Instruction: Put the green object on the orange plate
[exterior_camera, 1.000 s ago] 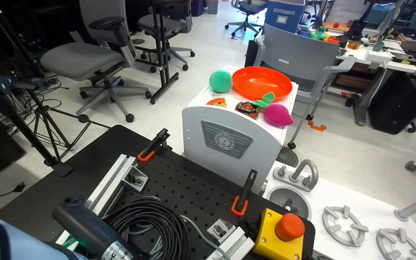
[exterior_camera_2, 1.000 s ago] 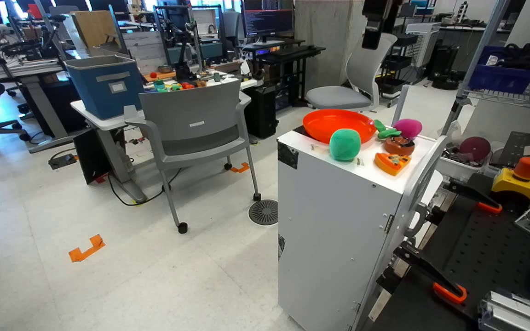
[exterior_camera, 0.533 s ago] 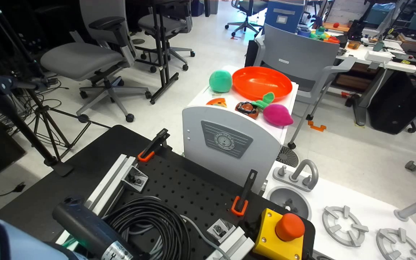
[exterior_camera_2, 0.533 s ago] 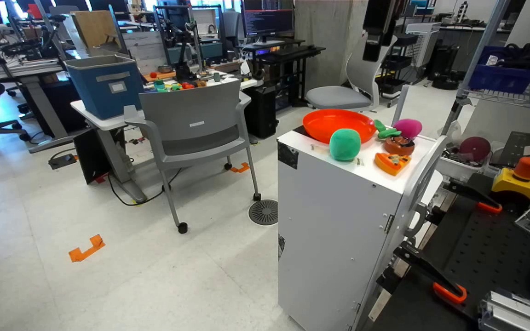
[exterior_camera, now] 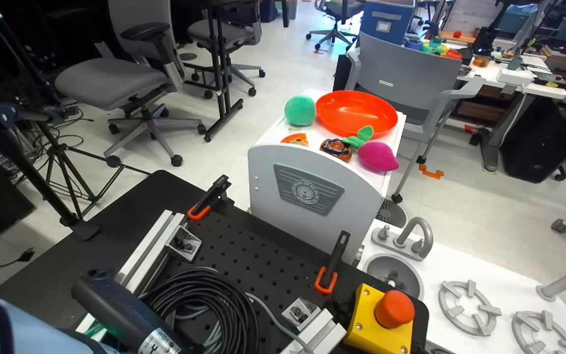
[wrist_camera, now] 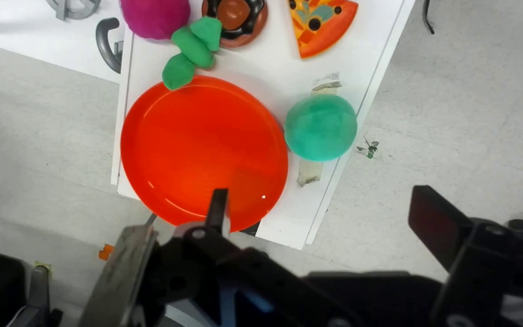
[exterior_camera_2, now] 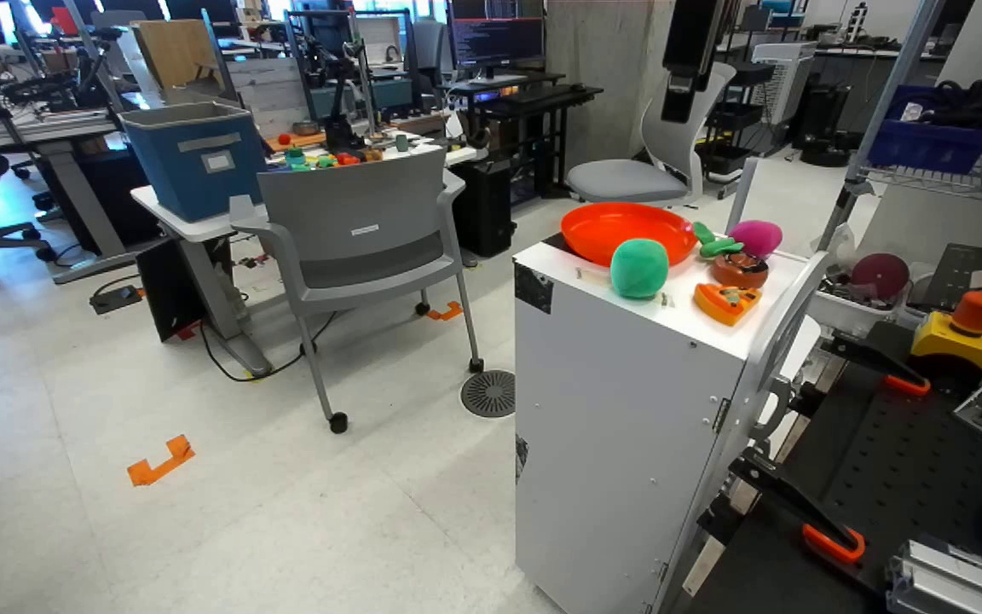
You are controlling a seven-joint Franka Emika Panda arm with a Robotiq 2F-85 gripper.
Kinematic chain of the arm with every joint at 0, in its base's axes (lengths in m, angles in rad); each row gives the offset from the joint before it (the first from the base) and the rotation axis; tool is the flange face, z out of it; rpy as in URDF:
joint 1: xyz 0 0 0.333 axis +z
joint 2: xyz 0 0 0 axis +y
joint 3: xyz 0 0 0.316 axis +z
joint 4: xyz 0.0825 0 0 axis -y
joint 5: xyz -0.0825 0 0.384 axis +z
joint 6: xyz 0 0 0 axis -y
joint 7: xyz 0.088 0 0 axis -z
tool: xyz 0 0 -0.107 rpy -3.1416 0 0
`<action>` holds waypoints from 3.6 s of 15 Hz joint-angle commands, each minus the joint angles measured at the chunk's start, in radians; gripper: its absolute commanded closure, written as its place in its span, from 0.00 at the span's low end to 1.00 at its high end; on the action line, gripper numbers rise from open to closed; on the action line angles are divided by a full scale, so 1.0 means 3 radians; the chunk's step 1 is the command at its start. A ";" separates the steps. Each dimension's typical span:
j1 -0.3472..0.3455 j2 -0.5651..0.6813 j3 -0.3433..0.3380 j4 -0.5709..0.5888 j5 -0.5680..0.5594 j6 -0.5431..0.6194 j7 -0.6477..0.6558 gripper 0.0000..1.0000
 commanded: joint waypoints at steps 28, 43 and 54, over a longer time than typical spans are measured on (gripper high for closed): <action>-0.0091 0.0640 -0.0075 0.0651 0.0556 -0.0628 -0.0169 0.00; -0.0063 0.0807 -0.0065 0.0722 0.0194 -0.0702 0.0025 0.00; -0.0073 0.0704 -0.0016 0.0546 0.0261 -0.0009 -0.0182 0.00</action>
